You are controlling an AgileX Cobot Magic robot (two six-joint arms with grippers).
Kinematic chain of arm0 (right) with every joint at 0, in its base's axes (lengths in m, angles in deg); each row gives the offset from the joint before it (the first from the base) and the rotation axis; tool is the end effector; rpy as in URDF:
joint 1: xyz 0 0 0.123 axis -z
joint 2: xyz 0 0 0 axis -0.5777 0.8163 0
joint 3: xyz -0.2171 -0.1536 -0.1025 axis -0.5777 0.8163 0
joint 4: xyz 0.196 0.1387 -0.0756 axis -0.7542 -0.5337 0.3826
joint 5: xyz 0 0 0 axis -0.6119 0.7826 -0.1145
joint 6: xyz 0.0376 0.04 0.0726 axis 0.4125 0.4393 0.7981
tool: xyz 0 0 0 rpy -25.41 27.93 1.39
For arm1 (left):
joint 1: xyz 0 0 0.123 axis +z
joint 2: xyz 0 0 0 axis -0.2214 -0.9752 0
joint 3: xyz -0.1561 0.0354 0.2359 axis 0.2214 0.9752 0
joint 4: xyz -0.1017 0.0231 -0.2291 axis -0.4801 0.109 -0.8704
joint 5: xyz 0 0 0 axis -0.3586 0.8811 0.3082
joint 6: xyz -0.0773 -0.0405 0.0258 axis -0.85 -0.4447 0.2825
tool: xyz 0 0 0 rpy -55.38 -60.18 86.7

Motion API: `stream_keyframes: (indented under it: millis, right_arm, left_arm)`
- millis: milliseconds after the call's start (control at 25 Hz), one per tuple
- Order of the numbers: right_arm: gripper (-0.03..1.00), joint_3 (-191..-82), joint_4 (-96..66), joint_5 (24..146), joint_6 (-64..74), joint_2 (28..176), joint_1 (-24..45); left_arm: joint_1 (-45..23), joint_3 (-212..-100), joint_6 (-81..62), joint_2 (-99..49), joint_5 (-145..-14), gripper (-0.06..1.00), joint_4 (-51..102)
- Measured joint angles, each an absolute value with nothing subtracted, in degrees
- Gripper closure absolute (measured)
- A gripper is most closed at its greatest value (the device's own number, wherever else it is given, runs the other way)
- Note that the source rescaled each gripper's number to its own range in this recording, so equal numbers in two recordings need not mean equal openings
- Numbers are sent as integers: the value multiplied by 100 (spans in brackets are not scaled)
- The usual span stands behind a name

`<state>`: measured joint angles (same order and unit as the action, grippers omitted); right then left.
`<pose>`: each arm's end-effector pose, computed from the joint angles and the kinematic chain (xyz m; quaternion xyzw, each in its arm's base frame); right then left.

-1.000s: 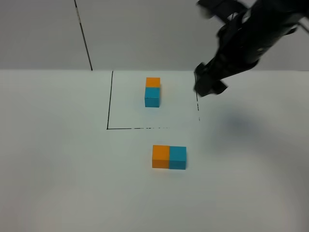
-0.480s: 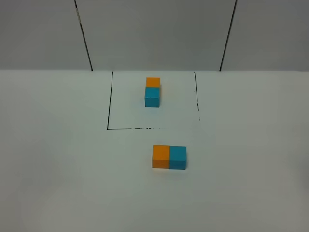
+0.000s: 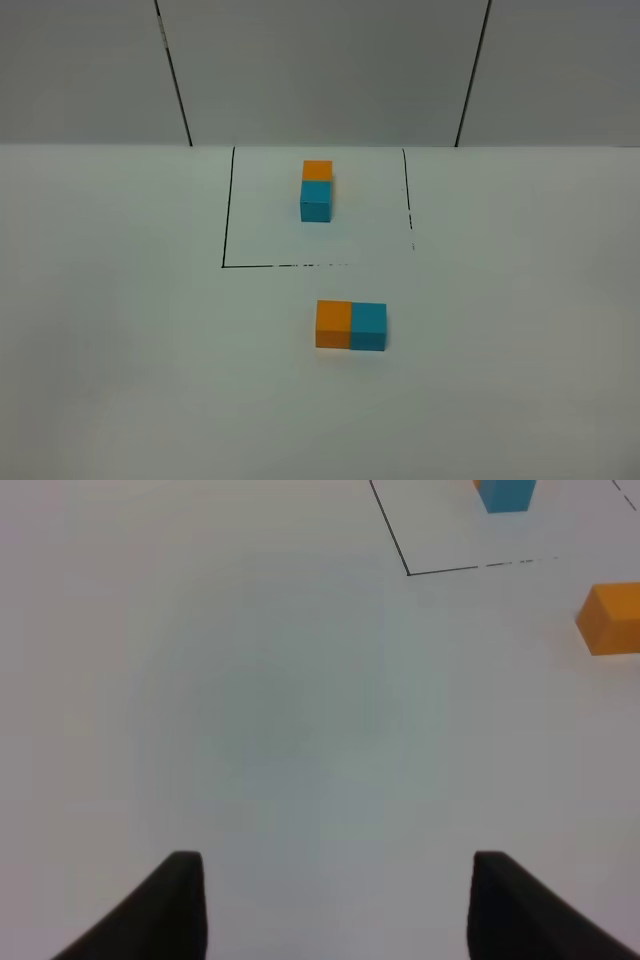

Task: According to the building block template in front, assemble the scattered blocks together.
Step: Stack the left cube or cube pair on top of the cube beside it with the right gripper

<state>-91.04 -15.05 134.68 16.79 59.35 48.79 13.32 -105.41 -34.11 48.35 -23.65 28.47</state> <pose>0.0797 -0.0081 0.2929 0.0318 0.9352 -0.0079 0.3527 -0.0063 -0.0141 0.2812 0.0719 0.8395 -0.0410 0.5370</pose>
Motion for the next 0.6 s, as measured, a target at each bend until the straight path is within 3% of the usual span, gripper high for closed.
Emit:
stream_keyframes:
  millis: [240,600]
  right_arm:
    - [-3,-8704,-1463,13591,2084,4596,4345]
    - [-3,-8639,-1408,13885,2158,3580,4301]
  left_arm:
    - [1332,-10541,-3411,4835,-2365,71,2847]
    - [1332,-10541,-3411,4835,-2365,71,2847]
